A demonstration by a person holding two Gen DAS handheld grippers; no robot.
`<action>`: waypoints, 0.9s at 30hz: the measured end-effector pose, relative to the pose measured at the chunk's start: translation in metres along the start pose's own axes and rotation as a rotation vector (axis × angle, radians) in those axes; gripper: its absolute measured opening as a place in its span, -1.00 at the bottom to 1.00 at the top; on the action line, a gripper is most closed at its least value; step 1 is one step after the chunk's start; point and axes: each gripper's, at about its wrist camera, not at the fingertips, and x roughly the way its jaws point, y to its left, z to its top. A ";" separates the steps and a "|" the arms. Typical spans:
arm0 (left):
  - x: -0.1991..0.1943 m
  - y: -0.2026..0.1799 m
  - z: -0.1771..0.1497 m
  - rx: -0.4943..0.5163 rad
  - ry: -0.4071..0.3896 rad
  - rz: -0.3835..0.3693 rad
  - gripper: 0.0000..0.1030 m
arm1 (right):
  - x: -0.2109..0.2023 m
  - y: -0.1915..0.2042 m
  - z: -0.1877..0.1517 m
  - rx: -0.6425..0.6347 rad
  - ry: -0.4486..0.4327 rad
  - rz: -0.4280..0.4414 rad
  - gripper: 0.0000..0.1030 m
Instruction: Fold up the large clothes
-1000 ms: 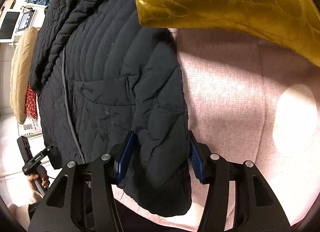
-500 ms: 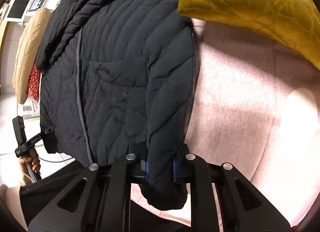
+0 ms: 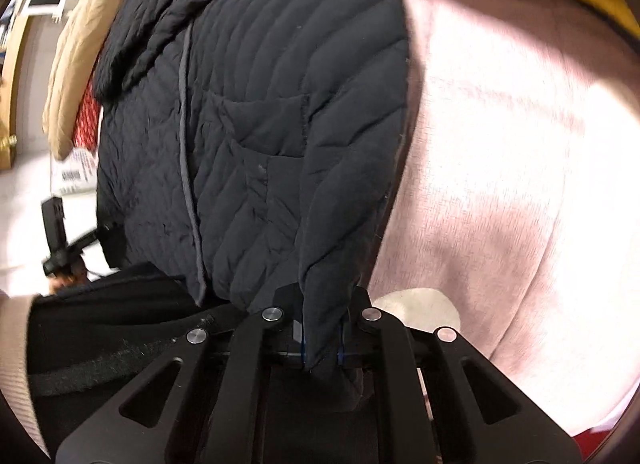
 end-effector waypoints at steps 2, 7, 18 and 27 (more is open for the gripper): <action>0.002 -0.004 0.005 0.006 0.002 0.005 -0.89 | 0.000 0.003 0.006 -0.009 0.005 -0.010 -0.82; -0.019 0.002 -0.005 -0.007 -0.021 -0.005 -0.89 | -0.006 0.024 0.018 -0.058 -0.009 -0.001 -0.82; -0.077 -0.024 0.039 0.026 -0.207 -0.061 -0.89 | -0.048 0.078 0.057 -0.224 -0.143 0.063 -0.82; -0.119 -0.012 0.110 -0.040 -0.381 -0.084 -0.88 | -0.110 0.087 0.127 -0.177 -0.352 0.114 -0.82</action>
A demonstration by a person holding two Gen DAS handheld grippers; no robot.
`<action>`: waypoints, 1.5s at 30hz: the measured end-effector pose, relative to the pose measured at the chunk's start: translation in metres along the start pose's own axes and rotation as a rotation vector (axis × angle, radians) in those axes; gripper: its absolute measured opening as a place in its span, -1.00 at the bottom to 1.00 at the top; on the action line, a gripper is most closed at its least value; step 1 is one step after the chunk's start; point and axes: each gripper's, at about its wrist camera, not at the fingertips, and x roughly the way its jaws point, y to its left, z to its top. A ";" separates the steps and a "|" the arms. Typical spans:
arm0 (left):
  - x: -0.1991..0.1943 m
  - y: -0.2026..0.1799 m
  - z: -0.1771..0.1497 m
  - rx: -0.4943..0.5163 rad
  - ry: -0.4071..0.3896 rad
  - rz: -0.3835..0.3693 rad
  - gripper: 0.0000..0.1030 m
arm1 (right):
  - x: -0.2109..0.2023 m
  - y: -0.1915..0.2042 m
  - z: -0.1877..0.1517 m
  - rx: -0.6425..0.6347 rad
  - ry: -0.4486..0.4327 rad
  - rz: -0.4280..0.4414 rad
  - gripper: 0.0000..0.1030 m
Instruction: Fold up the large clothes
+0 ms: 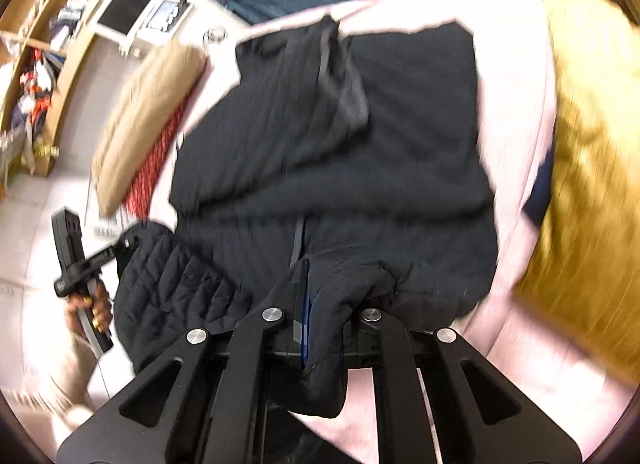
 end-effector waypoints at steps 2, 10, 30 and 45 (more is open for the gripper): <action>0.004 -0.001 0.017 -0.023 -0.025 0.008 -0.88 | -0.008 -0.006 0.019 0.030 -0.038 0.021 -0.82; 0.025 0.013 0.071 -0.181 -0.076 0.022 -0.88 | -0.024 -0.030 0.079 0.212 -0.184 0.075 -0.82; -0.015 0.057 0.075 -0.327 -0.149 -0.002 0.49 | 0.026 -0.077 0.123 0.519 -0.122 0.207 -0.39; 0.054 0.026 0.065 -0.071 -0.054 0.159 0.50 | -0.008 -0.057 0.108 0.194 -0.177 -0.075 0.30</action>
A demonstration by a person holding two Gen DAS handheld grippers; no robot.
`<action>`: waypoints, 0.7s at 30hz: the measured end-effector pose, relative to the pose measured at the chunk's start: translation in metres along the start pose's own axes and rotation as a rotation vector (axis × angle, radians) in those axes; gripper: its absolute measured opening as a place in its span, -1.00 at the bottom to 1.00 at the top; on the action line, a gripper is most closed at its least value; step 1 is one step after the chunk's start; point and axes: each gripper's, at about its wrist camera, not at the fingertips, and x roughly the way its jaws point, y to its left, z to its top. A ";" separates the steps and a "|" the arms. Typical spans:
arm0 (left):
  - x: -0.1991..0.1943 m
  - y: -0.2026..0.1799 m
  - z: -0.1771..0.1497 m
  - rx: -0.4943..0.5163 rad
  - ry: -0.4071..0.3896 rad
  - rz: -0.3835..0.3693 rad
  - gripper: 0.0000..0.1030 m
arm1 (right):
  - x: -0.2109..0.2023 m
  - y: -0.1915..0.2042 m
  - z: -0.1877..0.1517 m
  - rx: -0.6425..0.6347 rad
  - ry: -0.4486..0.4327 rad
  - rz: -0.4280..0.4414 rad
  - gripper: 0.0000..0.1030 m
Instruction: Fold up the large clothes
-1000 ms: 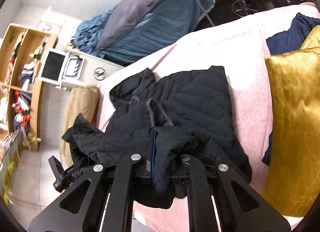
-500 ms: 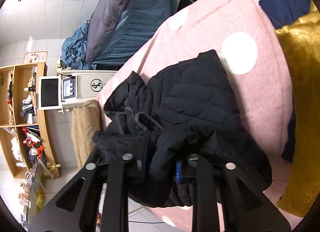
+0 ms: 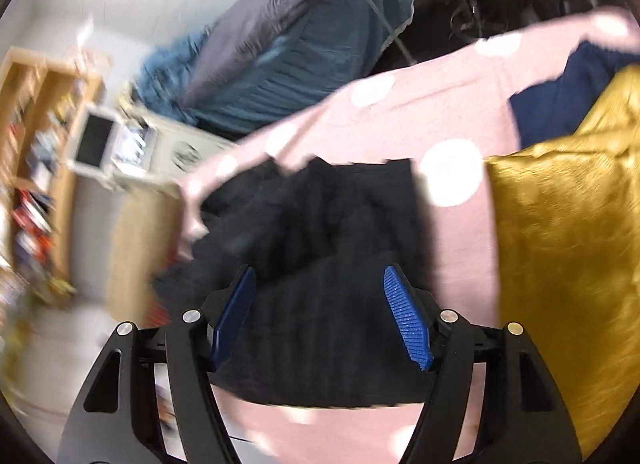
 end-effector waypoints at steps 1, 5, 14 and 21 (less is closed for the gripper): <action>0.004 -0.001 0.002 0.004 0.004 0.003 0.50 | 0.006 0.002 -0.004 -0.038 0.013 -0.037 0.30; 0.023 -0.004 0.006 0.019 0.057 -0.005 0.47 | 0.041 0.002 -0.020 -0.127 0.055 -0.142 0.30; 0.025 -0.023 0.007 0.130 0.048 0.007 -0.70 | 0.051 0.028 -0.033 -0.303 0.042 -0.217 -0.76; 0.026 -0.009 0.033 0.011 -0.012 0.035 -0.78 | 0.030 0.030 -0.014 -0.258 -0.053 -0.251 -0.81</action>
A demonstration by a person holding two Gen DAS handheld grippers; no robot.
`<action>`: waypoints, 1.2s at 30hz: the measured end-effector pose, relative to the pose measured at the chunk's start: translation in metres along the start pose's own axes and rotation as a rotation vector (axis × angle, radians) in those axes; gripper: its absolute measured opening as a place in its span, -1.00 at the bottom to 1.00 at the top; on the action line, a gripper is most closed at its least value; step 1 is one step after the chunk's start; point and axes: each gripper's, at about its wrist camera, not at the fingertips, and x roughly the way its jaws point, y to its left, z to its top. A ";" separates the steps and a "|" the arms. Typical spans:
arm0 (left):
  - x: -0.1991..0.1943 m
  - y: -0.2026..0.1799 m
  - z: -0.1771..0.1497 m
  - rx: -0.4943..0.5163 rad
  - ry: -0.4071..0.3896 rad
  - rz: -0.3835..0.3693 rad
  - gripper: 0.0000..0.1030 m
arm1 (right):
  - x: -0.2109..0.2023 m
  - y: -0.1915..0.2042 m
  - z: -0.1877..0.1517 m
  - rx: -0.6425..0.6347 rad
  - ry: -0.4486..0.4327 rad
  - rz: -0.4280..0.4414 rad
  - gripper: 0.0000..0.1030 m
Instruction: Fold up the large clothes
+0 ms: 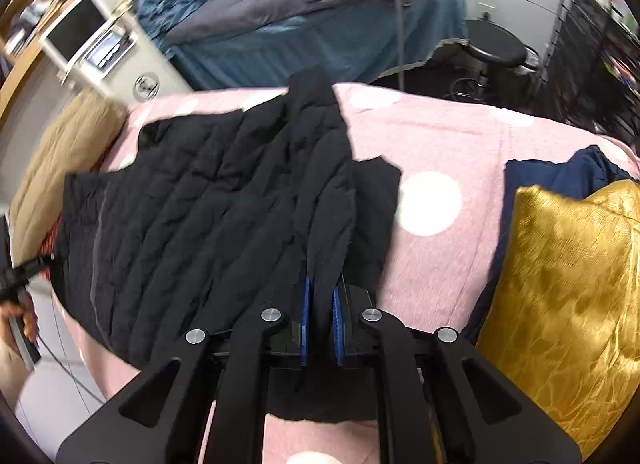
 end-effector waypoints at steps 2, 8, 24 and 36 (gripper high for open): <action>0.016 0.001 0.004 -0.043 0.035 0.020 -0.78 | 0.015 -0.001 0.006 0.035 0.037 -0.025 -0.81; 0.052 0.001 0.013 -0.082 0.101 0.080 -0.49 | 0.062 -0.009 0.007 0.138 0.136 -0.069 -0.81; -0.065 -0.027 -0.023 -0.086 -0.212 0.121 0.63 | 0.013 0.014 -0.008 0.095 0.016 -0.202 -0.26; -0.021 -0.169 -0.107 0.281 -0.066 0.088 0.65 | 0.018 0.115 -0.085 -0.191 0.106 -0.070 -0.25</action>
